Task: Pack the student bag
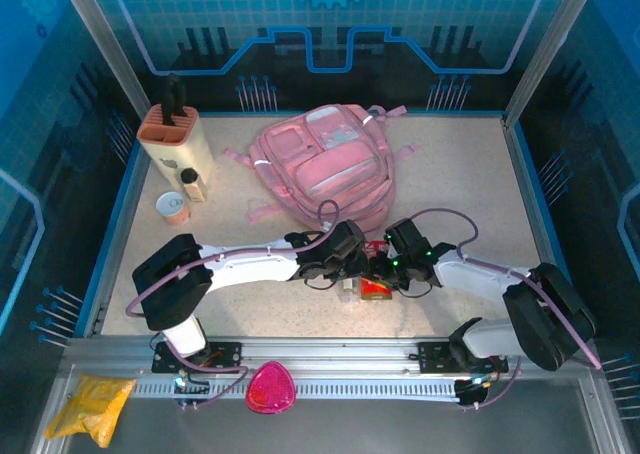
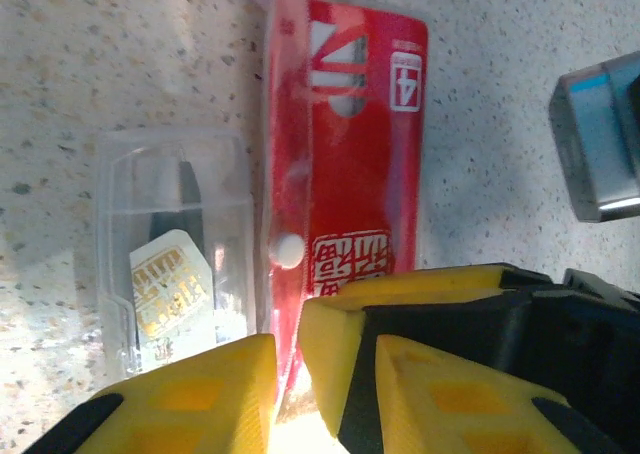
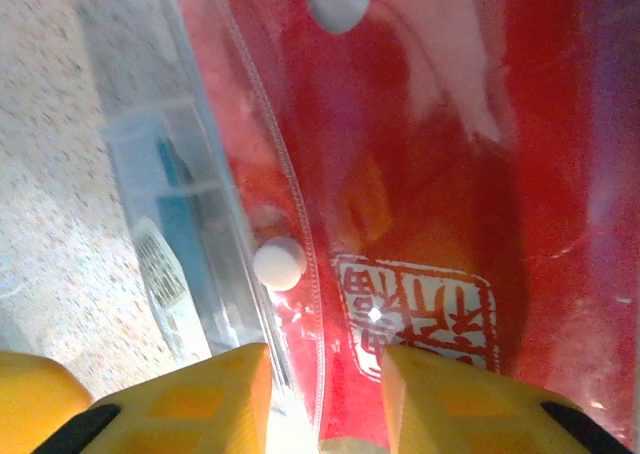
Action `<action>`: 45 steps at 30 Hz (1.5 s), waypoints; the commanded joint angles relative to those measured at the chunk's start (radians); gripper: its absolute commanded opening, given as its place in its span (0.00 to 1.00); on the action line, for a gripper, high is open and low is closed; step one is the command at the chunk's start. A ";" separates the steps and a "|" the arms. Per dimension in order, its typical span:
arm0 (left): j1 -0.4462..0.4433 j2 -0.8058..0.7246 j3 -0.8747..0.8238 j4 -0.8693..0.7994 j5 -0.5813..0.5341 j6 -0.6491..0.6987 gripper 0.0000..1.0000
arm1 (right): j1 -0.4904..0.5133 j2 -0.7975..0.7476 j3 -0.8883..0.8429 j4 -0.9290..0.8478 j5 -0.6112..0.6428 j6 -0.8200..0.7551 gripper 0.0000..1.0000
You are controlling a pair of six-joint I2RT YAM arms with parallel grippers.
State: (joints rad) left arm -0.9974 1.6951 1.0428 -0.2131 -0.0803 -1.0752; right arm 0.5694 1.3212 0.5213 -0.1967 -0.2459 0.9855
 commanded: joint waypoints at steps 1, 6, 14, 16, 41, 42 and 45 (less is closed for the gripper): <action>0.011 -0.015 0.011 -0.043 -0.016 -0.012 0.32 | -0.001 -0.039 0.010 0.006 0.058 -0.001 0.36; 0.034 0.047 0.034 0.007 0.008 -0.022 0.28 | -0.095 -0.154 -0.039 -0.151 0.062 -0.107 0.46; 0.057 0.201 0.196 -0.014 0.023 0.046 0.23 | -0.205 -0.140 -0.057 -0.240 -0.007 -0.248 0.56; 0.078 0.236 0.215 -0.028 0.052 0.040 0.20 | -0.222 -0.140 -0.062 -0.231 -0.016 -0.255 0.57; 0.112 0.324 0.220 -0.050 0.049 0.047 0.00 | -0.174 -0.022 -0.051 0.016 -0.297 -0.242 0.59; 0.112 0.324 0.220 -0.051 0.048 0.047 0.00 | -0.174 -0.023 -0.048 0.027 -0.306 -0.240 0.60; 0.111 0.319 0.211 -0.063 0.036 0.037 0.00 | -0.175 -0.022 -0.043 0.043 -0.327 -0.243 0.60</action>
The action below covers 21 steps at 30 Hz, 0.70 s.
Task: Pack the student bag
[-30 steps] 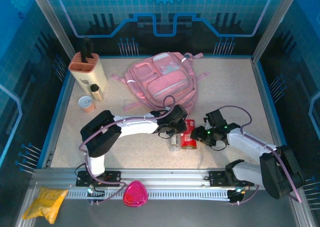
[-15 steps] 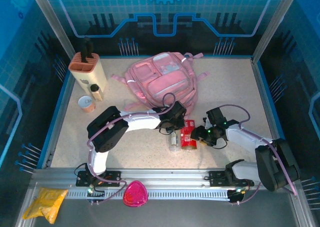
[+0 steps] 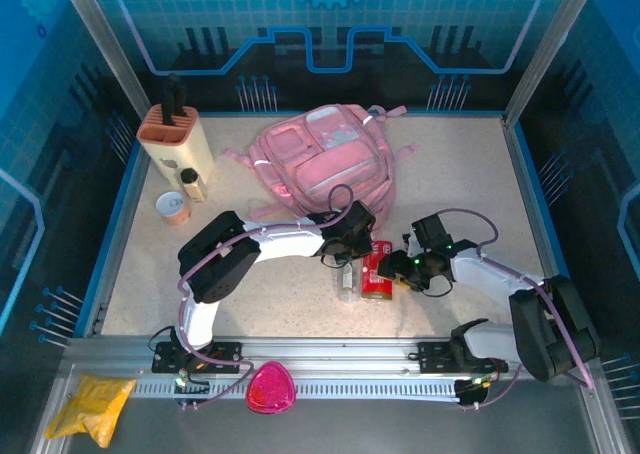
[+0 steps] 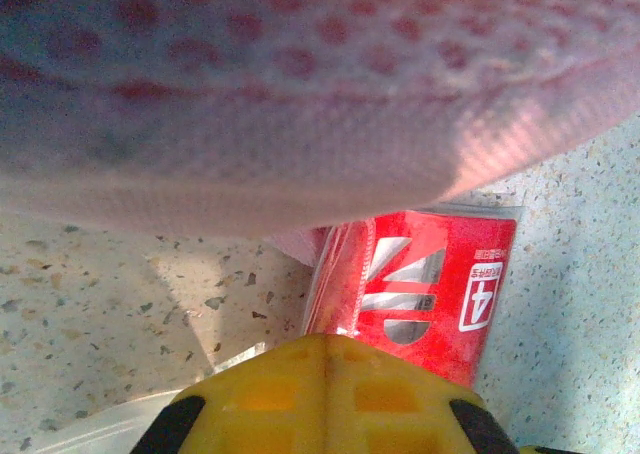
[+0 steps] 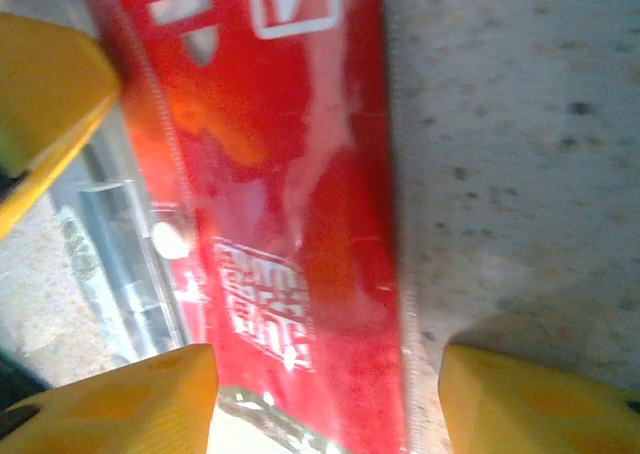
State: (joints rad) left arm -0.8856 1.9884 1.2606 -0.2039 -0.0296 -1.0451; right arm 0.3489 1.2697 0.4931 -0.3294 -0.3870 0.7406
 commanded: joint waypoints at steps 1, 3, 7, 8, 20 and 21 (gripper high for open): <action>-0.002 0.024 -0.009 -0.068 -0.018 0.006 0.00 | 0.044 0.028 -0.014 0.182 -0.196 0.000 0.60; -0.003 0.027 -0.011 -0.057 -0.005 0.002 0.00 | 0.040 0.028 -0.017 0.199 -0.212 0.001 0.60; -0.005 0.030 -0.014 -0.053 -0.002 -0.010 0.00 | 0.031 0.014 -0.019 0.216 -0.241 -0.001 0.59; -0.006 0.028 -0.017 -0.057 -0.009 -0.013 0.00 | 0.029 0.008 -0.019 0.217 -0.245 -0.001 0.58; -0.006 0.014 -0.037 -0.034 0.011 -0.030 0.00 | 0.026 0.046 -0.043 0.248 -0.204 0.003 0.41; -0.006 0.013 -0.036 -0.029 0.014 -0.030 0.00 | 0.025 0.055 -0.045 0.260 -0.205 0.008 0.39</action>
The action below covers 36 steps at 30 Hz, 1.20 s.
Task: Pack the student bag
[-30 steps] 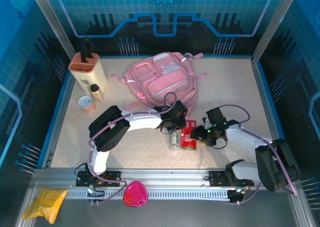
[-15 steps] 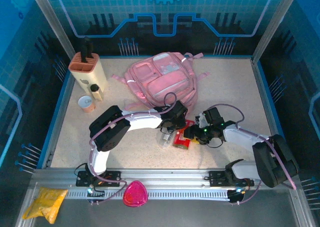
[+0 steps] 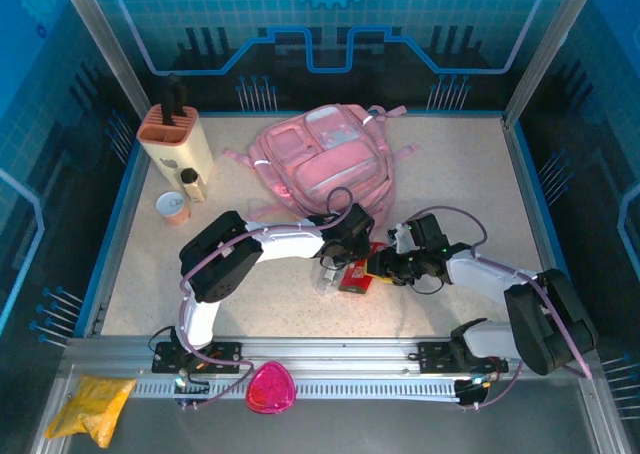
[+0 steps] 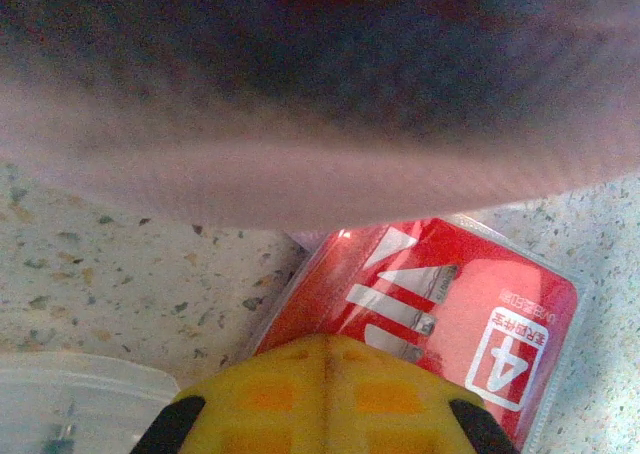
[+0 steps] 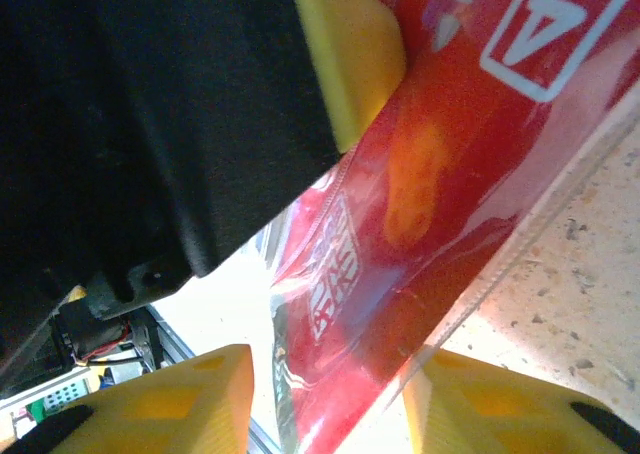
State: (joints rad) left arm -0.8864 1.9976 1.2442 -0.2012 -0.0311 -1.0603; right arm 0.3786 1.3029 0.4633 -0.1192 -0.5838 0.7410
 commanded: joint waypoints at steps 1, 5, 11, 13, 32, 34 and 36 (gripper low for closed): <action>-0.006 0.003 -0.017 -0.031 0.023 -0.016 0.00 | -0.005 0.030 -0.020 0.063 -0.012 0.015 0.36; -0.008 -0.016 -0.015 -0.028 0.022 -0.020 0.00 | -0.009 0.049 -0.039 0.103 -0.015 0.032 0.25; -0.008 -0.064 0.004 -0.053 0.010 0.002 0.00 | -0.055 0.013 -0.062 0.076 -0.009 0.038 0.04; -0.008 -0.096 -0.003 -0.051 0.005 0.012 0.00 | -0.069 -0.016 -0.059 0.045 -0.005 0.032 0.00; 0.081 -0.182 0.208 -0.241 -0.353 1.006 0.55 | -0.324 -0.355 0.137 -0.429 0.045 -0.093 0.00; 0.084 -0.158 0.219 -0.228 -0.344 1.088 0.58 | -0.345 -0.349 0.151 -0.426 0.035 -0.098 0.00; 0.088 -0.124 0.238 -0.217 -0.341 1.147 0.63 | -0.362 -0.336 0.164 -0.416 0.025 -0.099 0.00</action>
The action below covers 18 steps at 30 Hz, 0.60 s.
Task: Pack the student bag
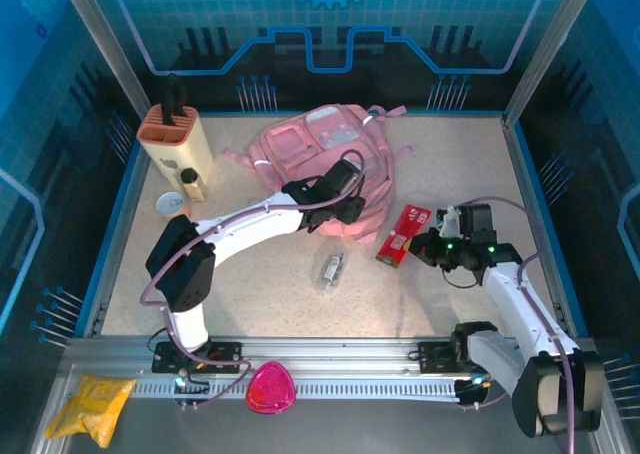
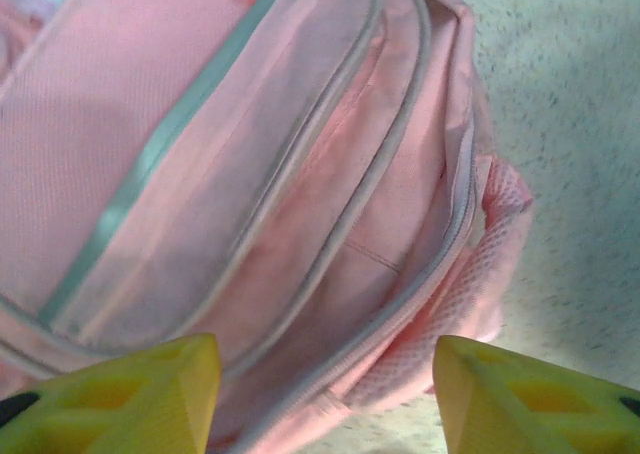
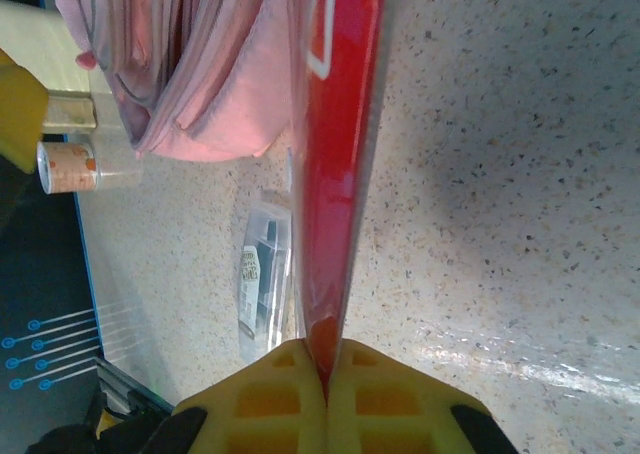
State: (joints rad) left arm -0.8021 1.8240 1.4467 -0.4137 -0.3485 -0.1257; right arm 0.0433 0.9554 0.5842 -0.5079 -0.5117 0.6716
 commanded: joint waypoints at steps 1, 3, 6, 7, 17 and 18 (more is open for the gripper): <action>0.004 0.066 0.045 0.001 -0.033 0.233 0.64 | -0.035 0.020 0.046 -0.022 -0.054 -0.029 0.00; 0.008 0.103 0.063 0.023 -0.049 0.274 0.66 | -0.043 0.035 0.055 -0.010 -0.062 -0.028 0.00; 0.035 0.164 0.119 0.022 -0.076 0.271 0.66 | -0.049 0.053 0.061 0.008 -0.075 -0.023 0.00; 0.044 0.181 0.138 0.014 -0.066 0.264 0.64 | -0.049 0.057 0.061 0.014 -0.077 -0.023 0.00; 0.083 0.274 0.207 0.048 -0.068 0.267 0.44 | -0.053 0.088 0.064 0.044 -0.087 -0.016 0.00; 0.084 0.274 0.204 0.058 -0.059 0.267 0.43 | -0.056 0.091 0.066 0.043 -0.085 -0.017 0.00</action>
State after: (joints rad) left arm -0.7357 2.0758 1.6138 -0.3893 -0.3809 0.1356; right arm 0.0051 1.0382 0.6155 -0.4786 -0.5625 0.6643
